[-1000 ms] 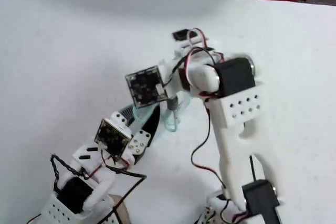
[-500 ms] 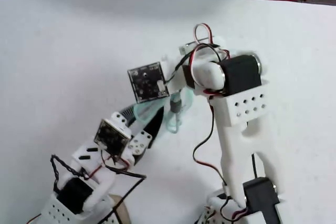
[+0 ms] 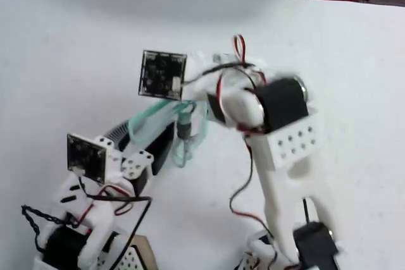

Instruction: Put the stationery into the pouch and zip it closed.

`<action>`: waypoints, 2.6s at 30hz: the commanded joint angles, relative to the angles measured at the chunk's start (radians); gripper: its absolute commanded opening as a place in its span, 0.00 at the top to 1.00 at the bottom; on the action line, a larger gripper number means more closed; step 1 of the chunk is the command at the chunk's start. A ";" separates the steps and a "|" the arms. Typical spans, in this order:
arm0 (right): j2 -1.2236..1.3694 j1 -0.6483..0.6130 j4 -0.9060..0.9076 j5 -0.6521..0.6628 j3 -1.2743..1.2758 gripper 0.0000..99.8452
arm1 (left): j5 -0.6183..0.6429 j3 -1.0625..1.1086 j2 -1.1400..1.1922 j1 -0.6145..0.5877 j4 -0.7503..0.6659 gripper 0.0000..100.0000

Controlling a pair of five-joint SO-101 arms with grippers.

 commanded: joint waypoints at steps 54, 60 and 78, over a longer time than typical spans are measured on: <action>-0.381 -0.019 -0.085 -0.157 0.196 0.80 | -0.250 0.091 -0.016 -0.071 -0.009 0.98; -0.381 -0.018 -0.012 0.014 0.153 0.73 | -0.423 0.077 -0.016 0.074 0.064 0.98; -0.071 0.134 -0.035 0.354 0.150 0.73 | -0.631 0.077 -0.016 0.079 0.293 0.98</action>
